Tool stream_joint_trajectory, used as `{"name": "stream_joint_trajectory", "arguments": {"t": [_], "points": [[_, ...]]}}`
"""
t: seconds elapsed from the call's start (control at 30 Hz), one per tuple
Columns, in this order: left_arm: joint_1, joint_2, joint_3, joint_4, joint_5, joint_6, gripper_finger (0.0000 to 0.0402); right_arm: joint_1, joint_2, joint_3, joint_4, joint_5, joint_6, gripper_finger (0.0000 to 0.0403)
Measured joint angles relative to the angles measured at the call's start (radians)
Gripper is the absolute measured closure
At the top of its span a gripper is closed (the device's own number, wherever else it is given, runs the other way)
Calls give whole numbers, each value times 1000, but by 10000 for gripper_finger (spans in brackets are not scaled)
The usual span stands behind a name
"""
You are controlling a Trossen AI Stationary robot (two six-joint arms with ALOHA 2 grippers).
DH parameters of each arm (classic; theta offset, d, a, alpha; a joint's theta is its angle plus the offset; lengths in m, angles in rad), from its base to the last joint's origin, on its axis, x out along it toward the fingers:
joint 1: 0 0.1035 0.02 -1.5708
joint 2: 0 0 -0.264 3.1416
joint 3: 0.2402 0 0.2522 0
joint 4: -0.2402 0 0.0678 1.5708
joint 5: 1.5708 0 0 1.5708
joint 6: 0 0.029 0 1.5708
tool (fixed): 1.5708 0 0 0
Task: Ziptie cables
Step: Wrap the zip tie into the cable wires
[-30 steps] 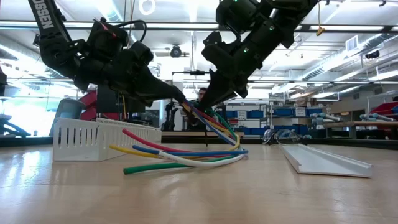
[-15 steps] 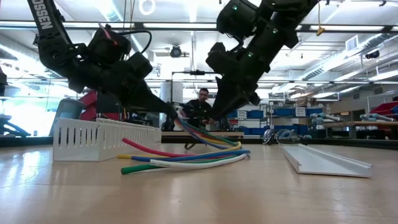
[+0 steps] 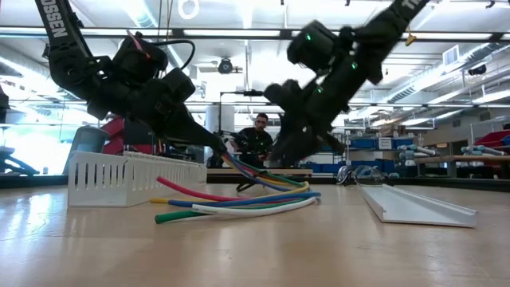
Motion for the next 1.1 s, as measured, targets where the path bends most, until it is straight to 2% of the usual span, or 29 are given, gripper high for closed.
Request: {"name": "stream_joint_trajectory", "arguments": {"t": [0.13, 0.37, 0.63, 0.73, 0.87, 1.1], "points": [[0, 0, 0, -5, 0, 1, 369, -35, 0, -55, 127, -51, 62, 289], [0, 0, 0, -4, -18, 28, 370, -52, 56, -51, 210, -166, 96, 289], [0, 0, 1, 16, -32, 25, 370, -55, 150, -39, 305, -188, 119, 293], [0, 0, 1, 16, -37, 25, 370, -55, 163, -38, 302, -187, 112, 317], [0, 0, 0, 4, -51, 25, 370, -56, 163, -38, 299, -187, 71, 385], [0, 0, 0, -27, -74, 17, 370, -47, 130, -39, 209, -178, 45, 396]]}}
